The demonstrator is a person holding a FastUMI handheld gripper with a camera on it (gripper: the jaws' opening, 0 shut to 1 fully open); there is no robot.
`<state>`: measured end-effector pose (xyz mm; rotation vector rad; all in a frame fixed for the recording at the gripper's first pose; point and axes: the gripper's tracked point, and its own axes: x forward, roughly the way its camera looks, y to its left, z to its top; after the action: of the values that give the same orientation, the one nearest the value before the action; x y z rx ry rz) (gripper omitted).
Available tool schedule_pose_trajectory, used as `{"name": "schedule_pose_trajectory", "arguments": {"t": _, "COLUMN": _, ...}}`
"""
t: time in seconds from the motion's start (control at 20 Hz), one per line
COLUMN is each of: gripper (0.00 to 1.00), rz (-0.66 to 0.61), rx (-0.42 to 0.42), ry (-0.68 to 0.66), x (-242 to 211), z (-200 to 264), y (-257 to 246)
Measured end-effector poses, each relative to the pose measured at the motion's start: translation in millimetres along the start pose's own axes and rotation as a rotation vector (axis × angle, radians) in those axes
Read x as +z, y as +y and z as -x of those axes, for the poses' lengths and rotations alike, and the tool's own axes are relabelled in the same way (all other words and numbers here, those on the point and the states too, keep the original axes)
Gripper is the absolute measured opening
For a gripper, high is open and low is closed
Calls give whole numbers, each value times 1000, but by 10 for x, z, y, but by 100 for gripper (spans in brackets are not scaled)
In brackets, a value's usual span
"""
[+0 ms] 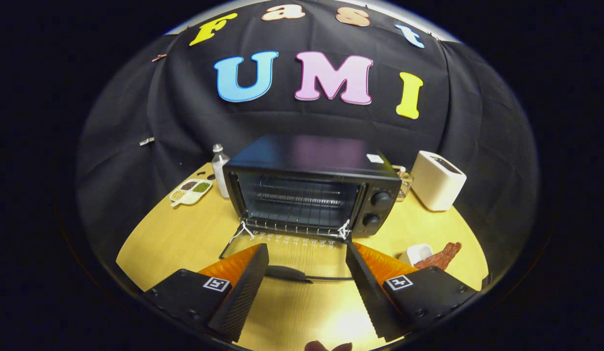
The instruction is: Open the toaster oven, put the food inside, and close the toaster oven door.
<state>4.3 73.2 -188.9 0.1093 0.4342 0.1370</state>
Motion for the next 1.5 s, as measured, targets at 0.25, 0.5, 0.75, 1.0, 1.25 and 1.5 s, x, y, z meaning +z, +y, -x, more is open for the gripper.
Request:
{"name": "schedule_pose_trajectory", "arguments": {"t": 0.25, "gripper": 99, "rz": -58, "rx": 13, "ry": -55, "x": 348, "z": 162, "y": -308}}
{"name": "schedule_pose_trajectory", "arguments": {"t": 0.5, "gripper": 99, "rz": -32, "rx": 38, "ry": 5, "x": 319, "z": 206, "y": -1046}}
{"name": "schedule_pose_trajectory", "arguments": {"t": 0.75, "gripper": 99, "rz": -19, "rx": 75, "ry": 111, "x": 148, "z": 162, "y": -1830}}
{"name": "schedule_pose_trajectory", "arguments": {"t": 1.0, "gripper": 99, "rz": -86, "rx": 167, "ry": 312, "x": -292, "z": 60, "y": -2401}}
{"name": "schedule_pose_trajectory", "arguments": {"t": 1.25, "gripper": 99, "rz": -67, "rx": 225, "ry": 479, "x": -777, "z": -144, "y": -2816}}
{"name": "schedule_pose_trajectory", "arguments": {"t": 1.5, "gripper": 97, "rz": -123, "rx": 301, "ry": 578, "x": -1079, "z": -456, "y": -2905}}
